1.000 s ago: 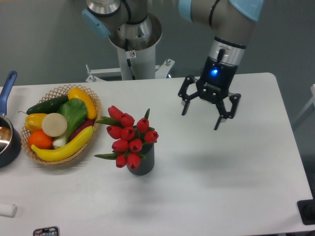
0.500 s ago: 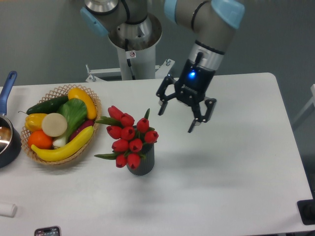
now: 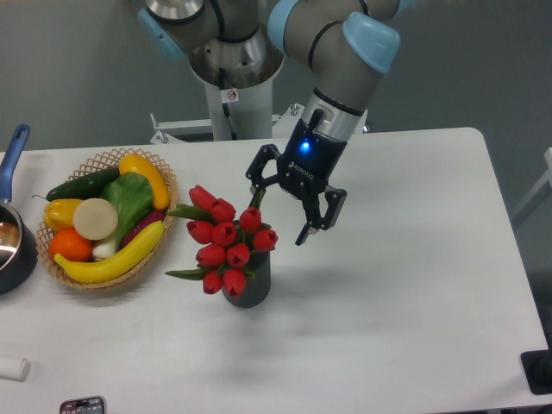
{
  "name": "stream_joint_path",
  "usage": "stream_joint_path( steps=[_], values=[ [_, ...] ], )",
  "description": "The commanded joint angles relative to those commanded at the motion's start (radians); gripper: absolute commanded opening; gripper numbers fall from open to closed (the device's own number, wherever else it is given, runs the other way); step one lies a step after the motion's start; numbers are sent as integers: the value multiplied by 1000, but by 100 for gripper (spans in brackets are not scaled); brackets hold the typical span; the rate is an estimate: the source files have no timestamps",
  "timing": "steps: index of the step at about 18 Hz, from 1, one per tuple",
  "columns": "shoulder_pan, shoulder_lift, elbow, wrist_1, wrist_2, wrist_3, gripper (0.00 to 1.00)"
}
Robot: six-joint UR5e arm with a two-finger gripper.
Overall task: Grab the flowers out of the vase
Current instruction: 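Move the open gripper toward the red tulip stems above the vase, then lower the gripper around the tulip stems and close it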
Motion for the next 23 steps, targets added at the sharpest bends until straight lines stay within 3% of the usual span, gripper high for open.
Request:
stream_joint_path(
  steps=[5,17,20,23],
  values=[
    [-41,-11,-18,0,-56,8,100],
    [-46,-35,-40,20,-95,11,100],
    [-48,-63,-41,73,-115,9,100],
    [-48,-66,-43,80,-129,9,100]
  ],
)
